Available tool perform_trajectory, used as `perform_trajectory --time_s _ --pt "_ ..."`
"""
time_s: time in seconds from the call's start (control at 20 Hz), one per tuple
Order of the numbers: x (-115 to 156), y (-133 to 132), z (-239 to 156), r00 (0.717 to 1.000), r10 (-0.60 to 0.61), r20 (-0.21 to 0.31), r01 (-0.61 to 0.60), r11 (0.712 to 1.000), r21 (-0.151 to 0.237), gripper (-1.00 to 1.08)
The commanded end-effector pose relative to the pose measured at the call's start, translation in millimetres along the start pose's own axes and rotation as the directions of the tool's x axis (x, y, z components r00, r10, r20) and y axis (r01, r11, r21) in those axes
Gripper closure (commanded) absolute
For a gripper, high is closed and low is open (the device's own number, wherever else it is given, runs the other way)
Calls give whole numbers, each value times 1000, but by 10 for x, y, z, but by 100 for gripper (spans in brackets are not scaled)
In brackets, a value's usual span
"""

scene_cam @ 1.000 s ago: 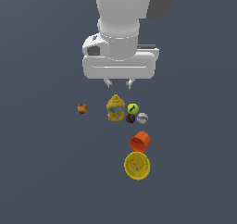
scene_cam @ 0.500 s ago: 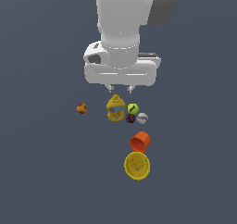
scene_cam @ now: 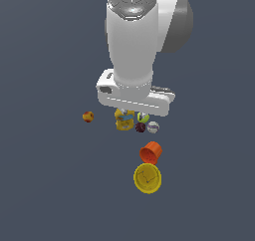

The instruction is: Pick up a designated object from a clutter of objects.

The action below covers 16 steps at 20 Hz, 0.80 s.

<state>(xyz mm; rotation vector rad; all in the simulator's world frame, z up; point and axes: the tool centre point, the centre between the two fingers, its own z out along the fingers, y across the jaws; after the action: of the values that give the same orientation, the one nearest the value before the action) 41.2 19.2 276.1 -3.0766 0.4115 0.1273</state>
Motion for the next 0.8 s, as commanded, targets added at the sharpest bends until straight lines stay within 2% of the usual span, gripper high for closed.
perform_trajectory --time_s 0.0,0.3,0.75 --pt "78 -61 174 997 65 29 -65 998 1 -20" --pt "240 -204 623 970 222 98 -222 975 -14 -20" --pt "389 -379 1299 886 427 178 -421 904 -71 -20"
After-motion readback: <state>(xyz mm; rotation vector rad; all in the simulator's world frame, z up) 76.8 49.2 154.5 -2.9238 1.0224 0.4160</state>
